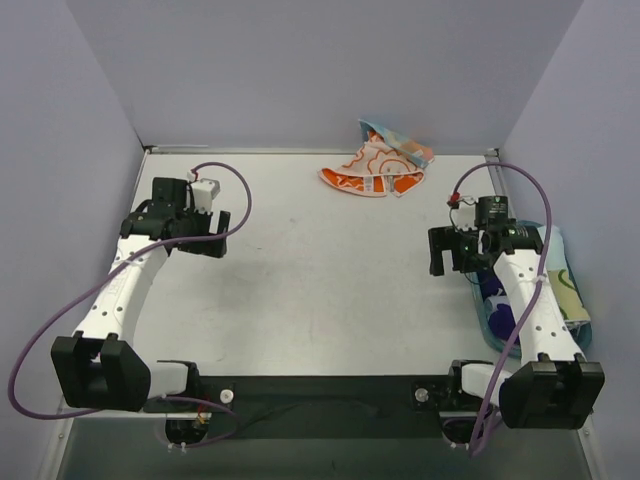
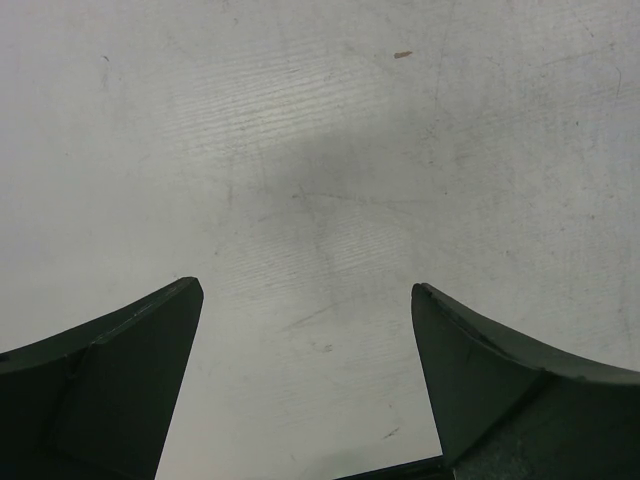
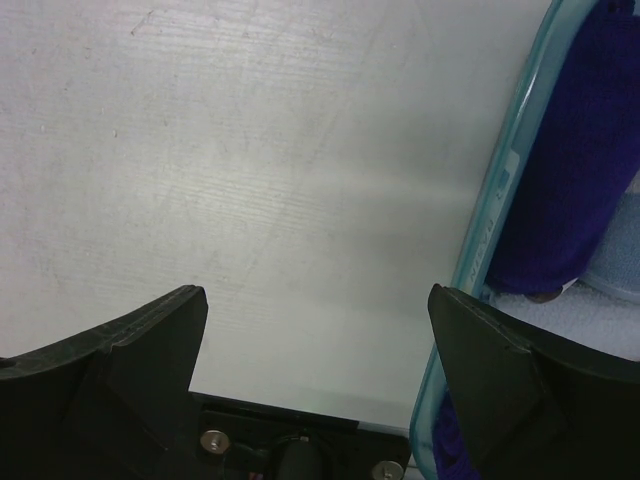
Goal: Roll the towels
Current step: Grab a towel with the right arm
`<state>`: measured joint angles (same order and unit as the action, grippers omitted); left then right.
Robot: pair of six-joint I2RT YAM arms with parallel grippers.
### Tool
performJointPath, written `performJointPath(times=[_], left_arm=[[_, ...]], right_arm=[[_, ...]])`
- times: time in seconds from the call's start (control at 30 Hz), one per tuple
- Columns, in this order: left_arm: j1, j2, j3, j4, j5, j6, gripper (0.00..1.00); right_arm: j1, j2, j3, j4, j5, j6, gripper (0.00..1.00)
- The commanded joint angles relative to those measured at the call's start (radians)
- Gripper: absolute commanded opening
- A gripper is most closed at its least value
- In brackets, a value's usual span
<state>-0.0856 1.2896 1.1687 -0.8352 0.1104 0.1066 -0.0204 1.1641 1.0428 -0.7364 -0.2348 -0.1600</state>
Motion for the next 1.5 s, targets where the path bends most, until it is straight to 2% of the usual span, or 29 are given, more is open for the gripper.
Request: performJointPath(times=[0.0,0.2,0.37,0.6,0.83,1.07,1.3,1.4,1.47], left_arm=[[-0.006,-0.026,0.029,0.021,-0.034,-0.069,0.97],[-0.006,-0.024,0.051,0.03,-0.04,-0.1,0.97],[-0.008,-0.024,0.051,0.028,0.038,-0.133,0.97],[-0.003,-0.067,0.051,0.042,0.071,-0.148,0.97],[-0.002,-0.062,0.052,0.047,0.066,-0.143,0.97],[-0.002,-0.049,0.046,0.047,0.089,-0.145,0.97],[-0.002,-0.02,0.06,0.047,0.094,-0.147,0.97],[-0.002,-0.015,0.065,0.045,0.091,-0.145,0.97],[-0.002,-0.015,0.063,0.047,0.089,-0.145,0.97]], right_arm=[[0.014,0.051,0.077,-0.02,0.028,-0.019,1.0],[0.08,0.209,0.224,0.018,0.078,-0.015,1.0],[0.164,0.434,0.405,0.043,0.13,-0.039,1.0],[0.252,0.812,0.805,0.058,0.184,-0.073,1.0],[0.321,1.093,1.118,0.106,0.284,-0.073,0.99],[0.355,1.272,1.22,0.267,0.379,-0.145,1.0],[0.361,1.388,1.228,0.448,0.466,-0.214,1.0],[0.364,1.43,1.246,0.482,0.474,-0.254,1.0],[0.369,1.448,1.26,0.48,0.463,-0.272,0.96]])
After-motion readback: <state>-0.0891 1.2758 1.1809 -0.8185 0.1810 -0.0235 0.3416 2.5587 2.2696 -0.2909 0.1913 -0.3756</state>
